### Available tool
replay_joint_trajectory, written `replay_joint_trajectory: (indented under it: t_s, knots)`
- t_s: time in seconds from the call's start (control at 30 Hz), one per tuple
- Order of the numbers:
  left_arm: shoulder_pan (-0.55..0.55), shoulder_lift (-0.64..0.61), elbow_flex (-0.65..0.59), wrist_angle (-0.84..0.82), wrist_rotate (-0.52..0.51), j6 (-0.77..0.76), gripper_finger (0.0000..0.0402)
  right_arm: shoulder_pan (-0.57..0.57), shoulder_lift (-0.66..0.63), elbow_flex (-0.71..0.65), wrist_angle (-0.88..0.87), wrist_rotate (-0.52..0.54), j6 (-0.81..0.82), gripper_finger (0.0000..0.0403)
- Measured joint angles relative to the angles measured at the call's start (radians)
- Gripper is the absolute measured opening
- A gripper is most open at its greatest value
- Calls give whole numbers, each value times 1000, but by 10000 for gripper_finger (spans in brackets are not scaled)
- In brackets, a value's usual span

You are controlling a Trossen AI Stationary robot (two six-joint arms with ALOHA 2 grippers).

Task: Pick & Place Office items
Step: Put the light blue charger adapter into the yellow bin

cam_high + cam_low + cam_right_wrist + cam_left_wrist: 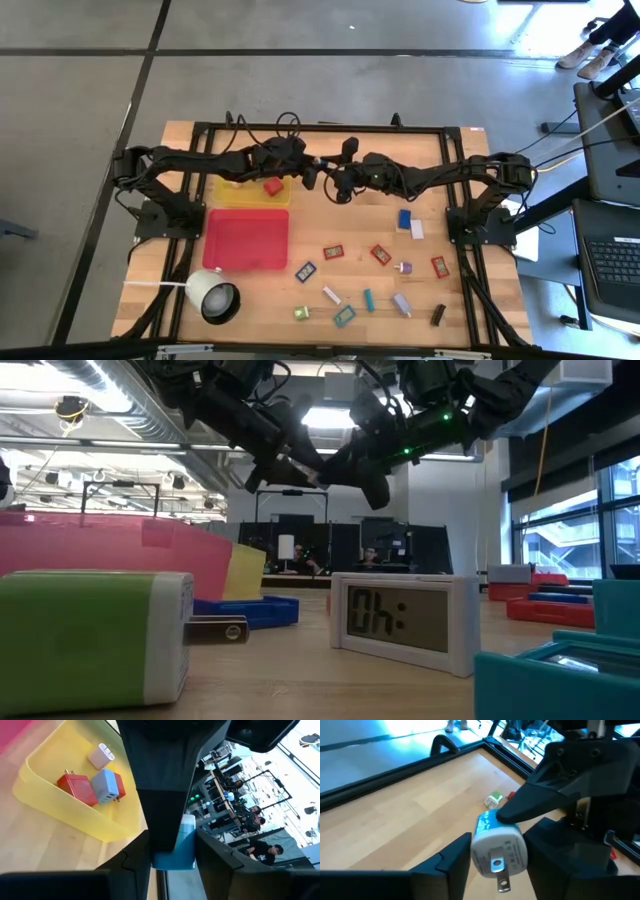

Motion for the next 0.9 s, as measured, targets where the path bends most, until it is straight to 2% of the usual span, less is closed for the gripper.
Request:
replay_joint_trajectory:
  t_s: [0.13, 0.4, 0.63, 0.77, 0.9]
  knots:
    - [2, 0, 0, -1, 19, 0, 140, 0, 0, 0, -1, 2, 15, 142]
    - [2, 0, 0, -2, 29, 11, 140, 0, 0, 0, -2, -8, 31, 185]
    - [4, 0, 0, -3, 9, 11, 142, 0, 0, 1, -49, -6, 109, 241]
    - [27, 0, 0, -33, -3, 11, 142, 0, 0, 1, -111, 87, 172, 265]
    - [73, -8, 2, -140, -1, 10, 142, -14, 0, 1, -226, 200, 228, 277]
